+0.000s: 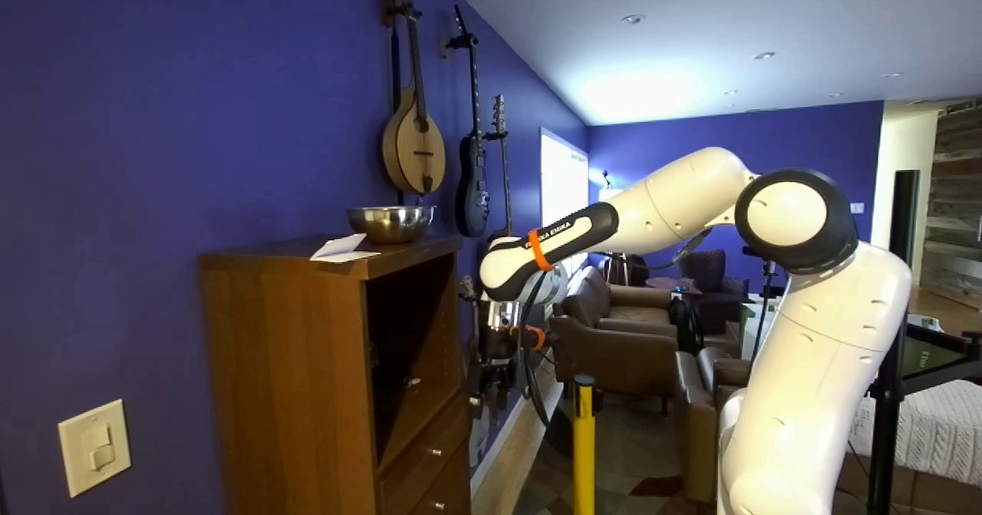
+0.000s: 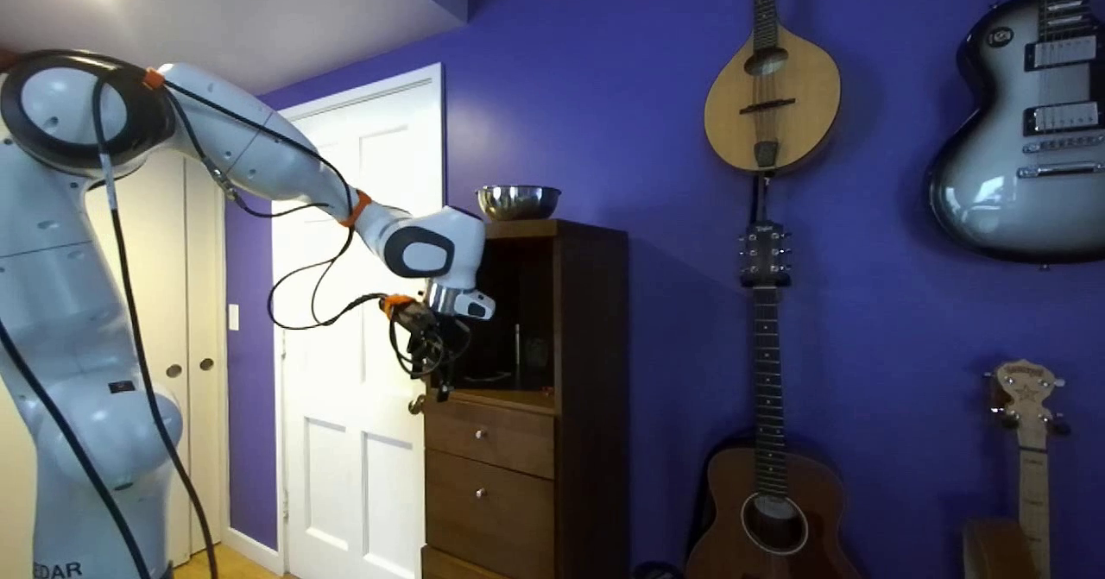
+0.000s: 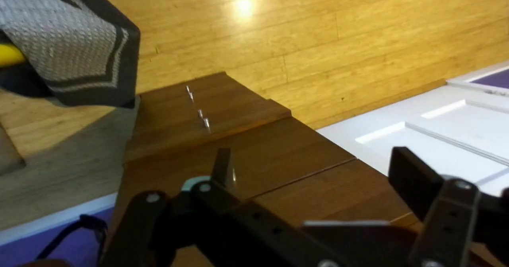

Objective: Put the keys inside the bowl

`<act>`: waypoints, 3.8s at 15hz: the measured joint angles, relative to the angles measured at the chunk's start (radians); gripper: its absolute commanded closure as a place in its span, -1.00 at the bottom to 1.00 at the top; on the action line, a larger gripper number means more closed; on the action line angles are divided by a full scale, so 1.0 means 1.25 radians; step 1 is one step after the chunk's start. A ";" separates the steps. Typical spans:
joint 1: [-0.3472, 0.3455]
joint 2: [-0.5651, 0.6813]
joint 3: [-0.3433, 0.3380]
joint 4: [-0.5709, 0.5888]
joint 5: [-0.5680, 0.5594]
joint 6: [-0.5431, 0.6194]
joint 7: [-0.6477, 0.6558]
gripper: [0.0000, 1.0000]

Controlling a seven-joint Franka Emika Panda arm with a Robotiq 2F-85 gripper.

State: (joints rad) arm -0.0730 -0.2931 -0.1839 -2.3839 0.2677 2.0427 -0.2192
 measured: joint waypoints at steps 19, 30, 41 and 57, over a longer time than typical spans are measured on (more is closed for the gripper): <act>-0.079 0.185 0.187 0.046 -0.257 0.620 0.557 -1.00; -0.068 0.286 0.175 0.200 -0.492 0.535 0.867 -1.00; -0.022 0.352 0.077 0.273 -0.576 0.475 0.968 -0.55; 0.070 0.542 -0.005 0.481 -0.569 0.403 0.969 -0.38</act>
State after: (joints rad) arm 0.0142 0.3841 -0.1896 -1.7826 -0.4432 2.5465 0.9920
